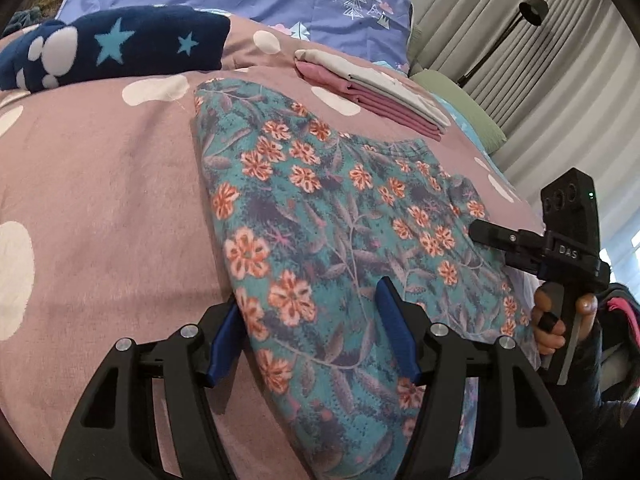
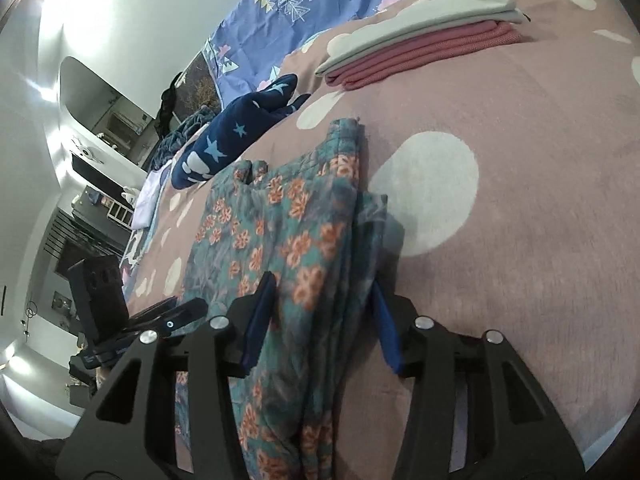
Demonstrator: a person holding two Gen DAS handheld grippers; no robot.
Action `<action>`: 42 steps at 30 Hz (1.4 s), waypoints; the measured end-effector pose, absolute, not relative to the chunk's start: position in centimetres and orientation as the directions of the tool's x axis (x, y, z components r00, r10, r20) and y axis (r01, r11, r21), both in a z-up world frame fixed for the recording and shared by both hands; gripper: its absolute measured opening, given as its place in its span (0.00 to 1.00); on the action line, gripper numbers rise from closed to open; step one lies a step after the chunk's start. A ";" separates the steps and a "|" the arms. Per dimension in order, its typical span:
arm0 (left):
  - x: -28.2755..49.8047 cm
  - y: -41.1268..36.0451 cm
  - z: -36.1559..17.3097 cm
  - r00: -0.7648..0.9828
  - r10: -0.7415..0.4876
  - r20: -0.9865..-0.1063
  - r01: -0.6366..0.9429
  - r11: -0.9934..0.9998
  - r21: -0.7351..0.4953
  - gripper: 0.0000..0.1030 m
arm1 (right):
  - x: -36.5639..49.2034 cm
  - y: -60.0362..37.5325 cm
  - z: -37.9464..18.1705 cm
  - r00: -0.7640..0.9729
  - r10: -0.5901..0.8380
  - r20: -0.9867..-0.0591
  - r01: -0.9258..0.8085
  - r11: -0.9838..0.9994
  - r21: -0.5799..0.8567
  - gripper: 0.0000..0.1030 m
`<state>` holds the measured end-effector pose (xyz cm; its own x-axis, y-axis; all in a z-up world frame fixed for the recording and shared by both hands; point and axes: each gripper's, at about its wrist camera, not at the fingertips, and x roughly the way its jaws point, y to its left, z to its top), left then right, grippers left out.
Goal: Fold small clothes
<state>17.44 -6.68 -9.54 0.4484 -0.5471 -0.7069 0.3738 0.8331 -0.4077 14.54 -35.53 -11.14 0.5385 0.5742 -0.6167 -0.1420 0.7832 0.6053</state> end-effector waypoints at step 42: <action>20.8 -7.3 -10.9 0.393 -0.659 -0.642 0.456 0.746 -0.486 0.54 | 19.5 -33.0 -13.4 0.353 0.733 -0.582 -0.290 0.677 0.677 0.25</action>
